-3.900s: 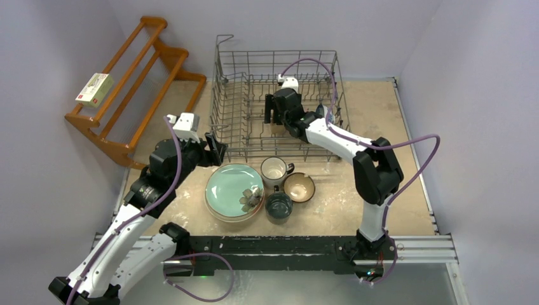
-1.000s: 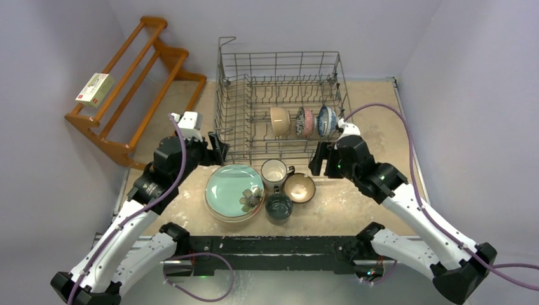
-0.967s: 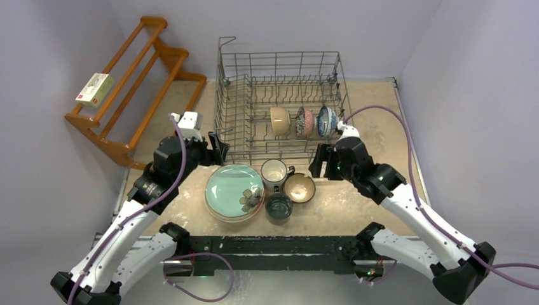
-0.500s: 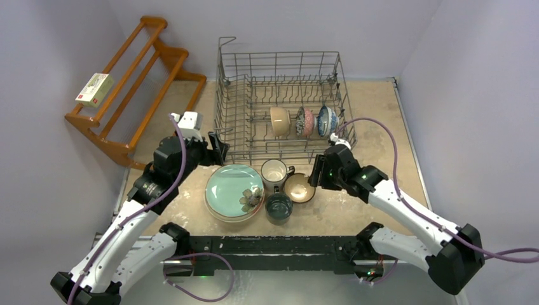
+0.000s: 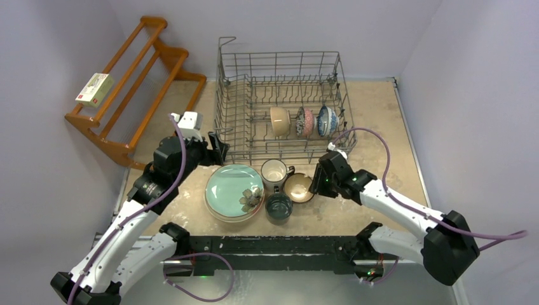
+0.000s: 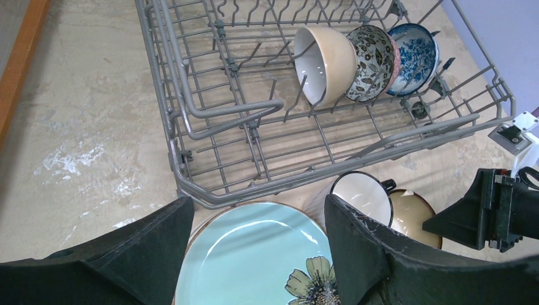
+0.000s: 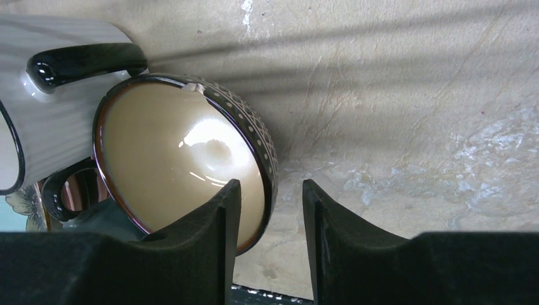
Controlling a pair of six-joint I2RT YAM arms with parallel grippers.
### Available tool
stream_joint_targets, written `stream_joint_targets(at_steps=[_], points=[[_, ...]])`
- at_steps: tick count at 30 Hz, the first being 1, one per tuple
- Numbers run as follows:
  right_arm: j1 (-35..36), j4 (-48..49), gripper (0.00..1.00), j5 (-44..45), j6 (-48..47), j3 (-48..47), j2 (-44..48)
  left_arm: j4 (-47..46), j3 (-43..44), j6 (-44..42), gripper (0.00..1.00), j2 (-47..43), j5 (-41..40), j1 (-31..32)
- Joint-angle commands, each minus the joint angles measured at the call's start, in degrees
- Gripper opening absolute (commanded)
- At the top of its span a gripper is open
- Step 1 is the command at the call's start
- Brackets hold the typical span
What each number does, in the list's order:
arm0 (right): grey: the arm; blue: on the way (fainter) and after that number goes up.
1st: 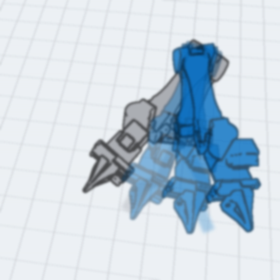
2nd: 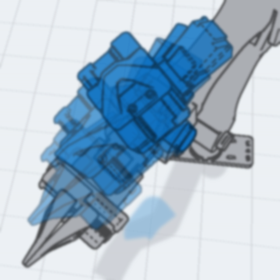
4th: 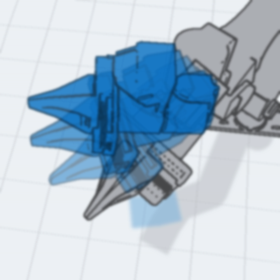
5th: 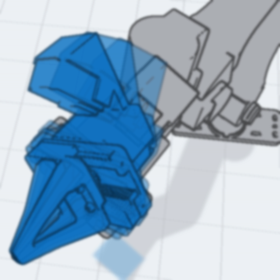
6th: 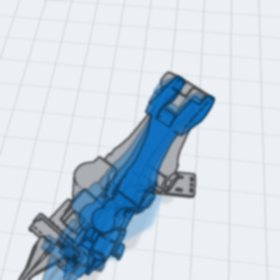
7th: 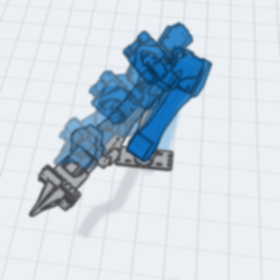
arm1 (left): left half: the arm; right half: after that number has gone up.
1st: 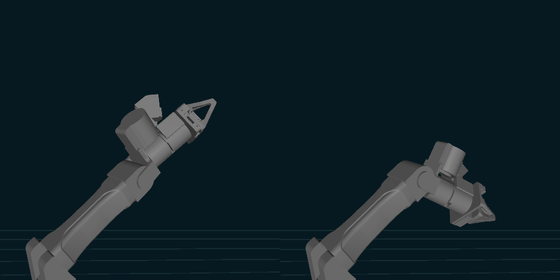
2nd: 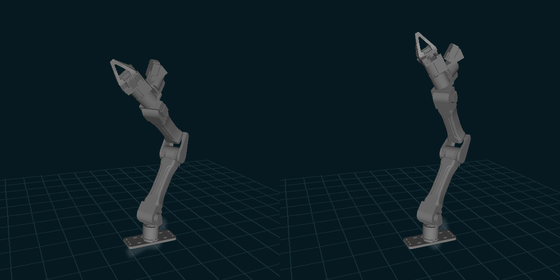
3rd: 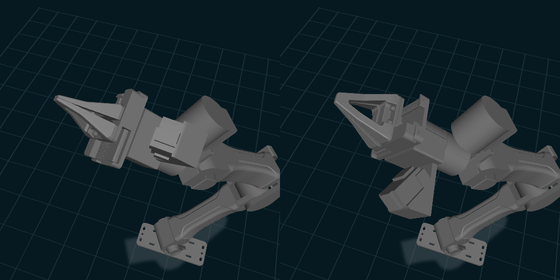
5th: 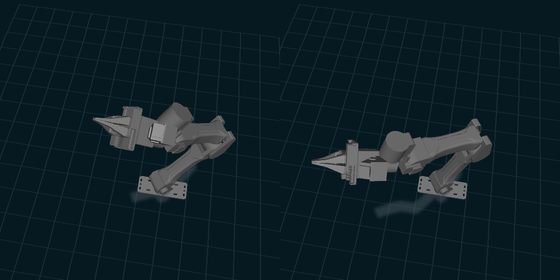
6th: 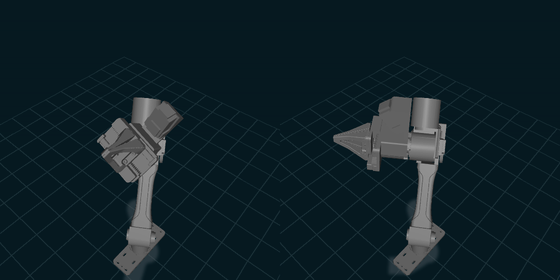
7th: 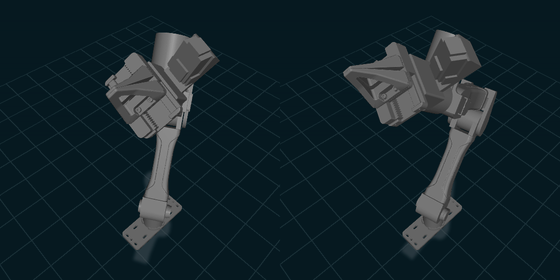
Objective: Load the mixed dishes into the dish rack
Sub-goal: Pick up the bowl from the center of the board.
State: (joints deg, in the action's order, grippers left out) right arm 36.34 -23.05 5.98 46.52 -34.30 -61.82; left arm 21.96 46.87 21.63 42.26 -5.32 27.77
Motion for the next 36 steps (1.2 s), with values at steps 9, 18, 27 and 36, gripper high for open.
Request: stream_joint_targets(at_steps=[9, 18, 27, 36], points=[[0.29, 3.7, 0.16, 2.06, 2.33, 0.7, -1.11, -1.26, -0.29, -0.36, 0.73, -0.94, 0.14, 0.0], [0.64, 0.04, 0.0, 7.28, 3.82, -2.21, 3.93, -1.33, -0.4, -0.19, 0.73, -1.31, 0.61, 0.01], [11.82, -8.25, 0.0, 18.59, 7.73, -12.2, 4.89, -1.77, 0.25, 0.95, 0.73, -0.72, 3.5, 0.09], [25.4, -14.42, 0.0, 32.93, 9.99, -21.46, 0.35, 3.14, 5.38, 0.62, 0.73, -0.45, 8.23, 0.09]])
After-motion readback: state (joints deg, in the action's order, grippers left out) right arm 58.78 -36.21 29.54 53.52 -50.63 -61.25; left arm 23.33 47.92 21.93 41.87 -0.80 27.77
